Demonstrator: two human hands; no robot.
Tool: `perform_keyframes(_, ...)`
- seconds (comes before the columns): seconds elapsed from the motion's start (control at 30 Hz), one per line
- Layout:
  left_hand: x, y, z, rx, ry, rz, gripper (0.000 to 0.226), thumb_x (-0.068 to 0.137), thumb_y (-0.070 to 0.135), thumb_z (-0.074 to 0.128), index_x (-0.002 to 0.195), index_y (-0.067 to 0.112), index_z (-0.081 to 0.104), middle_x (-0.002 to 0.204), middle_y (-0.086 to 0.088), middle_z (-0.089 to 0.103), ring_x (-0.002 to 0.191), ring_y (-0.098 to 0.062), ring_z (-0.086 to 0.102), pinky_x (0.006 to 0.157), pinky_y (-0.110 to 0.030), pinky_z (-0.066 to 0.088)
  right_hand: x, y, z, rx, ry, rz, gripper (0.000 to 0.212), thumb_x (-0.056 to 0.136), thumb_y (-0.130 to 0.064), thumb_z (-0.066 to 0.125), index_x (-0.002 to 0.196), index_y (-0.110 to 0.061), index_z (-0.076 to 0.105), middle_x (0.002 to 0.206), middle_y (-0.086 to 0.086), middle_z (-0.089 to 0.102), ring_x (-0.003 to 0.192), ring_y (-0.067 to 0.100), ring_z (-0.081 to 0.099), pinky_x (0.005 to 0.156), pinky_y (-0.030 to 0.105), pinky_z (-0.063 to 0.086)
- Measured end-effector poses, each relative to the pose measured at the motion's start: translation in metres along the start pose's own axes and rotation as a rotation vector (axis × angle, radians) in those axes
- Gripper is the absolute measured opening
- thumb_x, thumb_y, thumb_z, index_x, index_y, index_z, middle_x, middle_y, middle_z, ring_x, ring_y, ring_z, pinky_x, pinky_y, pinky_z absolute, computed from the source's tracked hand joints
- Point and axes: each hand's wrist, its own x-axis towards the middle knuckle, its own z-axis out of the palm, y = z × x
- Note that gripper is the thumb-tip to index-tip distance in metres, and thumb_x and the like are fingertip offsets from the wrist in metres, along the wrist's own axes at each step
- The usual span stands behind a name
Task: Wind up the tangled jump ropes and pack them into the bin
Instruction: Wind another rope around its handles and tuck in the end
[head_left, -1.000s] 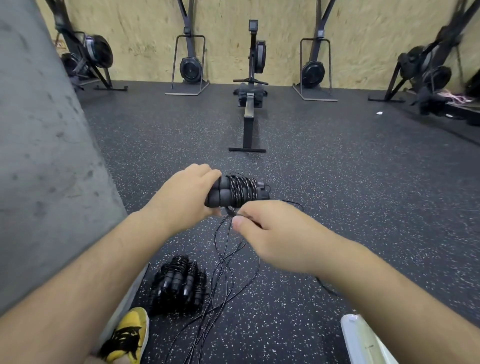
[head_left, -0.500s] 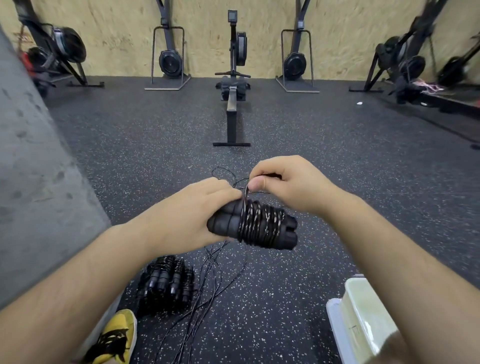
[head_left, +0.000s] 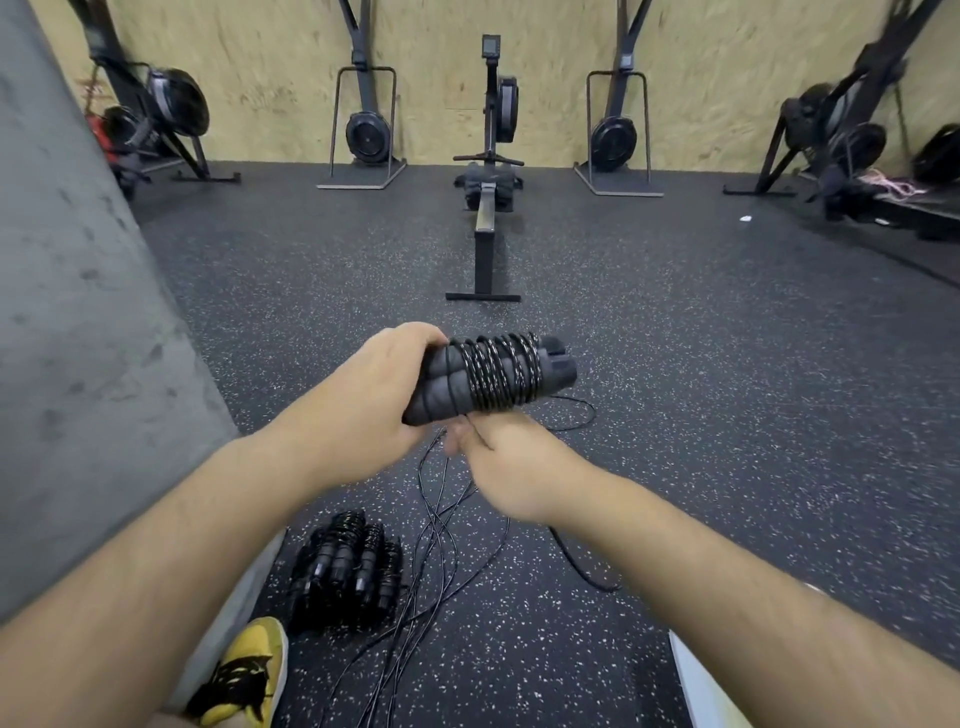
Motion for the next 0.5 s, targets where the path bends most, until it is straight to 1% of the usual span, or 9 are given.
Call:
perform_keyframes(0.03,0.002,-0.003,-0.001,0.036,-0.009,0.0,0.036,0.079,0.009,0.067,0.105,0.026,0.048,0.096,0.009,0.052,0.087,-0.01,0.049,0.072,-0.026,0.036,-0.002,-0.002,-0.002,0.009,-0.027,0.007,0.025,0.108,-0.026,0.033,0.104,-0.02,0.057,0.083,-0.017,0.048,0.081,0.01,0.048,0.078,0.02,0.032)
perform_keyframes(0.07,0.004,-0.006,0.0,0.065,-0.012,-0.008,0.032,0.079,0.009,0.065,0.1,0.027,0.047,0.093,0.01,0.051,0.084,-0.01,0.048,0.07,-0.027,0.034,-0.003,-0.006,-0.003,-0.003,-0.045,0.009,0.027,0.108,-0.028,0.032,0.106,-0.019,0.057,0.083,-0.015,0.05,0.084,0.012,0.05,0.078,0.022,0.034)
perform_keyframes(0.1,0.004,-0.009,0.002,0.094,-0.012,-0.018,0.031,0.079,0.01,0.065,0.098,0.027,0.046,0.092,0.01,0.05,0.084,-0.012,0.048,0.07,-0.027,0.033,-0.005,-0.01,-0.002,-0.016,-0.068,0.006,0.031,0.108,-0.031,0.032,0.108,-0.016,0.059,0.087,-0.01,0.055,0.087,0.015,0.053,0.078,0.024,0.036)
perform_keyframes(0.17,0.003,-0.017,0.006,0.177,-0.005,-0.019,0.034,0.079,0.01,0.068,0.106,0.021,0.05,0.099,0.004,0.05,0.091,-0.018,0.047,0.076,-0.031,0.035,-0.01,-0.016,0.001,-0.068,-0.088,0.016,0.037,0.108,-0.036,0.03,0.11,-0.014,0.06,0.097,0.002,0.062,0.093,0.022,0.058,0.078,0.029,0.04)
perform_keyframes(0.23,0.003,-0.025,0.01,0.283,-0.013,-0.026,0.042,0.078,0.01,0.07,0.116,0.013,0.053,0.107,-0.002,0.051,0.099,-0.024,0.048,0.083,-0.035,0.04,-0.019,-0.025,0.003,-0.164,-0.124,0.009,0.039,0.108,-0.038,0.029,0.107,-0.013,0.058,0.1,0.005,0.062,0.094,0.026,0.057,0.075,0.033,0.039)
perform_keyframes(0.3,0.005,-0.028,0.009,0.351,-0.029,-0.06,0.044,0.079,0.009,0.071,0.119,0.011,0.053,0.111,-0.006,0.052,0.103,-0.027,0.048,0.086,-0.036,0.04,-0.028,-0.035,0.0,-0.244,-0.128,-0.026,0.039,0.108,-0.038,0.028,0.105,-0.012,0.056,0.101,0.007,0.062,0.093,0.027,0.057,0.073,0.034,0.038)
perform_keyframes(0.4,0.006,-0.028,0.007,0.409,-0.062,-0.077,0.04,0.08,0.01,0.07,0.116,0.011,0.052,0.112,-0.006,0.051,0.104,-0.028,0.048,0.085,-0.035,0.039,-0.045,-0.05,-0.018,-0.375,-0.074,-0.08,0.033,0.107,-0.04,0.027,0.098,-0.017,0.048,0.086,0.0,0.052,0.081,0.024,0.05,0.069,0.034,0.034)
perform_keyframes(0.5,0.007,-0.025,0.008,0.474,-0.098,-0.044,0.044,0.077,0.01,0.073,0.115,0.012,0.052,0.111,-0.007,0.051,0.103,-0.028,0.049,0.086,-0.037,0.043,-0.054,-0.055,-0.039,-0.592,0.073,-0.153,0.028,0.106,-0.044,0.026,0.093,-0.024,0.041,0.073,-0.009,0.039,0.072,0.024,0.045,0.064,0.035,0.032)
